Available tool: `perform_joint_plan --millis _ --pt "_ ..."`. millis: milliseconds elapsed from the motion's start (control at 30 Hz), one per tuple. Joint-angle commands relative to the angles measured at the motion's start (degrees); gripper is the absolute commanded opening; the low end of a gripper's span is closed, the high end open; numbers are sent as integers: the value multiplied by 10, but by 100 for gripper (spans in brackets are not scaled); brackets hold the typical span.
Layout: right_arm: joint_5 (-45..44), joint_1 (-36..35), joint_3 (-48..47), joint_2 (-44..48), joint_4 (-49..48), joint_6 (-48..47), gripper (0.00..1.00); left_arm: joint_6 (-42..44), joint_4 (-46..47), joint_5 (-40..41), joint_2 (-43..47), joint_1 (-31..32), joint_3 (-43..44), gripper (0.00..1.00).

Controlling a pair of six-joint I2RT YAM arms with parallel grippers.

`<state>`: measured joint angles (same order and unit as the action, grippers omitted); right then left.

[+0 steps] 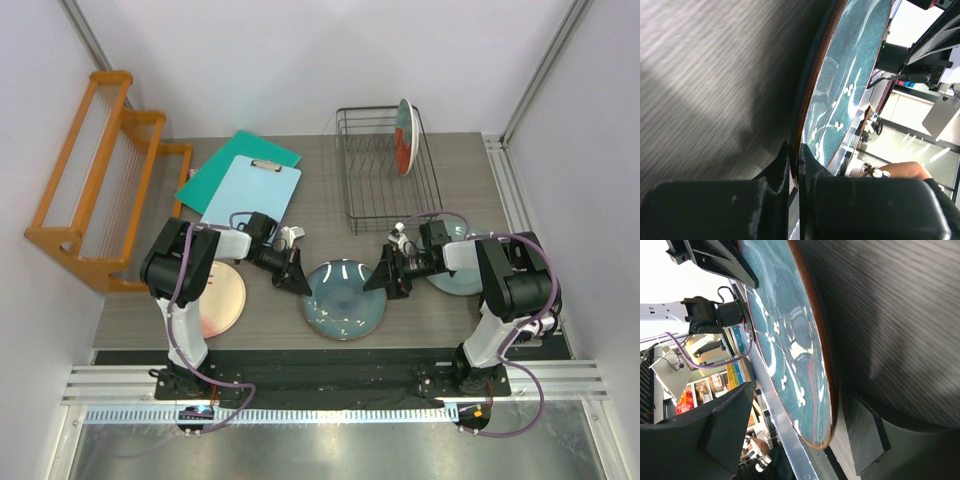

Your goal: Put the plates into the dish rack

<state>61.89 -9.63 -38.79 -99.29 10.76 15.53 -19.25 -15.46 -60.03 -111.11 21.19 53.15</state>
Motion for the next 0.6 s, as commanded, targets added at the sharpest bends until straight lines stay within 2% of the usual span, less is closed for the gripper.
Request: perform_joint_plan --millis 0,100,133,167,200,233,333,400,500,533,567 --pt "-51 -14 16 -14 -28 9 75 -11 9 -36 -4 19 14 0" --pt "-54 -22 20 -6 -29 9 64 -13 14 -33 -6 20 15 0" --pt "-55 -23 20 -6 -29 9 58 -14 14 -31 -5 20 16 0" --pt "-55 -22 20 -4 -26 7 42 -15 14 -30 -6 20 16 0" --pt "-56 -22 20 -2 -23 1 35 -16 14 -27 -5 21 16 0" --pt "-60 -22 15 0 -10 -4 22 -17 14 -20 -6 21 17 1" --pt "-75 -22 6 17 23 -28 1 3 -10 -2 4 19 24 13" --pt "-76 -22 -1 28 49 -46 1 35 -71 26 22 14 40 26" --pt "-70 -22 -38 56 137 -102 1 99 -155 64 76 -21 60 32" --pt "-70 -22 -71 79 201 -149 2 132 -179 73 93 -34 69 35" --pt "-66 -22 -87 93 230 -162 1 151 -201 91 114 -62 88 41"
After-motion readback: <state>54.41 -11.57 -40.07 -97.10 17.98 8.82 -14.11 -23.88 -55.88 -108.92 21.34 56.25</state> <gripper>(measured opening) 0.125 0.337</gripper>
